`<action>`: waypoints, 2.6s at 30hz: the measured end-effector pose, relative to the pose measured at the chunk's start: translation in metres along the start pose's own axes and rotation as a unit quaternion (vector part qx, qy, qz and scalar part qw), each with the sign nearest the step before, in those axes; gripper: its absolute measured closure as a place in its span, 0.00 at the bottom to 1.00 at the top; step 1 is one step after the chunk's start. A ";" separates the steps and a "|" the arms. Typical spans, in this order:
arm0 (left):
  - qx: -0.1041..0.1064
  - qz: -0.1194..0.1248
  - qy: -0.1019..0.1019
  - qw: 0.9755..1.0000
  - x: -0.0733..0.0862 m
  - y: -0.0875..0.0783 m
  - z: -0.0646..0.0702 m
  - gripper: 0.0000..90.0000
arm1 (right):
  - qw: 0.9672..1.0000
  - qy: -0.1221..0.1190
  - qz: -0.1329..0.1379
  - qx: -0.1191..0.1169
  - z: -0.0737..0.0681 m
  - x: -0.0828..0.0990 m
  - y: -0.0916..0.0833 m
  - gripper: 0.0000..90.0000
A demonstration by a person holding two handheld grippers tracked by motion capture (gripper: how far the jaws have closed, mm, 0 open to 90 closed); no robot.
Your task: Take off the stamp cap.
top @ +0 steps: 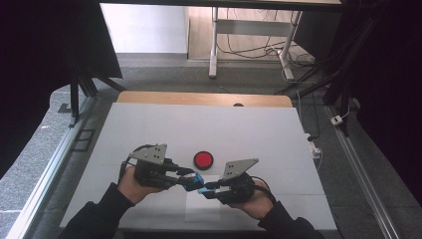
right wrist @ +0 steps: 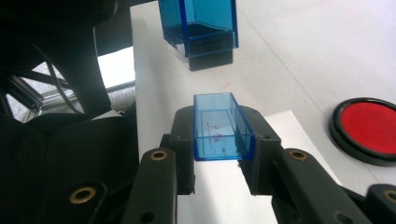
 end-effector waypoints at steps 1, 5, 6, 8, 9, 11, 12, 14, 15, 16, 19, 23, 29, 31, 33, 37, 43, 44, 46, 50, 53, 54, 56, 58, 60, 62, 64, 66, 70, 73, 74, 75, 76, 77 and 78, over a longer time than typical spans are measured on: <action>-0.002 -0.001 -0.002 1.000 0.001 0.000 0.000 0.78 | 1.000 0.001 0.002 0.002 0.000 0.001 -0.002 0.76; -0.006 -0.008 -0.003 1.000 0.004 0.001 -0.001 0.78 | 1.000 0.010 0.009 0.013 0.002 0.004 -0.010 0.76; -0.008 -0.010 -0.005 1.000 0.005 0.002 -0.002 0.78 | 1.000 0.010 0.013 0.016 0.002 0.004 -0.012 0.76; -0.009 -0.011 -0.010 1.000 0.006 0.002 -0.003 0.78 | 0.999 0.008 0.017 0.025 0.004 0.006 -0.016 0.76; -0.011 -0.012 -0.010 1.000 0.007 0.002 -0.004 0.78 | 0.999 0.010 0.019 0.030 0.004 0.007 -0.017 0.76; -0.013 -0.013 -0.010 1.000 0.007 0.002 -0.004 0.78 | 0.999 0.015 0.023 0.032 0.005 0.007 -0.020 0.76; -0.014 -0.013 -0.009 1.000 0.007 0.003 -0.003 0.78 | 0.999 0.018 0.027 0.034 0.005 0.007 -0.021 0.76; -0.017 -0.014 -0.009 1.000 0.008 0.003 -0.003 0.78 | 0.998 0.024 0.031 0.041 0.006 0.007 -0.023 0.76; -0.019 -0.016 -0.008 1.000 0.008 0.004 -0.004 0.78 | 0.998 0.030 0.033 0.046 0.006 0.007 -0.025 0.76; -0.020 -0.017 -0.009 1.000 0.009 0.004 -0.004 0.78 | 0.998 0.034 0.034 0.050 0.007 0.008 -0.026 0.76; -0.027 -0.021 -0.010 0.999 0.010 0.005 -0.005 0.78 | 0.996 0.045 0.043 0.060 0.008 0.009 -0.030 0.76; -0.033 -0.022 -0.011 0.999 0.010 0.006 -0.005 0.78 | 0.995 0.055 0.052 0.072 0.009 0.011 -0.038 0.76; -0.038 -0.023 -0.018 0.999 0.010 0.007 -0.004 0.78 | 0.993 0.062 0.057 0.086 0.010 0.017 -0.048 0.76; -0.043 -0.026 -0.018 0.999 0.011 0.007 -0.004 0.78 | 0.993 0.057 0.063 0.085 0.009 0.018 -0.052 0.76; -0.045 -0.026 -0.018 0.998 0.011 0.007 -0.003 0.78 | 0.992 0.052 0.068 0.092 0.008 0.020 -0.057 0.76; -0.051 -0.029 -0.019 0.998 0.010 0.008 -0.003 0.78 | 0.990 0.057 0.073 0.110 0.009 0.024 -0.066 0.76; -0.062 -0.032 -0.021 0.997 0.010 0.008 -0.003 0.78 | 0.987 0.062 0.066 0.132 0.008 0.032 -0.074 0.76; -0.063 -0.031 -0.022 0.997 0.010 0.008 -0.003 0.78 | 0.987 0.066 0.064 0.136 0.008 0.034 -0.075 0.76; -0.064 -0.030 -0.022 0.997 0.010 0.007 -0.004 0.78 | 0.984 0.074 0.057 0.149 0.008 0.038 -0.079 0.76; -0.068 -0.031 -0.025 0.997 0.010 0.007 -0.004 0.78 | 0.980 0.089 0.051 0.169 0.008 0.045 -0.086 0.76; -0.070 -0.031 -0.027 0.997 0.010 0.007 -0.005 0.78 | 0.979 0.095 0.049 0.176 0.008 0.050 -0.091 0.76; -0.070 -0.031 -0.028 0.997 0.010 0.007 -0.005 0.78 | 0.978 0.097 0.050 0.180 0.008 0.052 -0.093 0.76; -0.072 -0.031 -0.029 0.997 0.010 0.007 -0.005 0.78 | 0.976 0.104 0.054 0.182 0.007 0.054 -0.097 0.76; -0.072 -0.030 -0.030 0.996 0.010 0.007 -0.006 0.78 | 0.975 0.109 0.052 0.186 0.007 0.057 -0.100 0.76; -0.072 -0.030 -0.030 0.996 0.009 0.007 -0.006 0.78 | 0.974 0.115 0.051 0.189 0.007 0.061 -0.103 0.76; -0.072 -0.030 -0.030 0.996 0.009 0.007 -0.006 0.78 | 0.972 0.120 0.045 0.197 0.008 0.065 -0.106 0.76; -0.073 -0.030 -0.030 0.996 0.009 0.007 -0.006 0.78 | 0.970 0.127 0.048 0.201 0.008 0.069 -0.109 0.76; -0.073 -0.029 -0.031 0.996 0.009 0.007 -0.006 0.78 | 0.967 0.135 0.047 0.210 0.009 0.074 -0.113 0.76; -0.073 -0.027 -0.032 0.996 0.008 0.007 -0.006 0.78 | 0.962 0.149 0.047 0.224 0.011 0.081 -0.121 0.76; -0.074 -0.027 -0.035 0.996 0.008 0.006 -0.007 0.78 | 0.959 0.158 0.050 0.232 0.011 0.086 -0.128 0.76; -0.074 -0.026 -0.035 0.996 0.008 0.006 -0.007 0.78 | 0.958 0.160 0.050 0.234 0.011 0.088 -0.129 0.76; -0.074 -0.026 -0.036 0.996 0.007 0.006 -0.007 0.78 | 0.957 0.161 0.049 0.238 0.010 0.090 -0.131 0.76; -0.075 -0.026 -0.037 0.996 0.007 0.006 -0.007 0.78 | 0.956 0.162 0.048 0.240 0.010 0.092 -0.133 0.76; -0.075 -0.026 -0.038 0.996 0.006 0.006 -0.007 0.78 | 0.955 0.164 0.048 0.242 0.010 0.093 -0.134 0.76; -0.075 -0.025 -0.039 0.996 0.006 0.006 -0.007 0.78 | 0.954 0.166 0.049 0.243 0.010 0.095 -0.135 0.76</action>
Point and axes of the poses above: each handheld gripper's, and its own axes: y roughly forward along the jaws, x roughly out of its underside, z roughly to its right, the point moved 5 cm from there along y, roughly forward along the jaws, and after that the axes turned 4 degrees about -z, right-handed, at the moved point
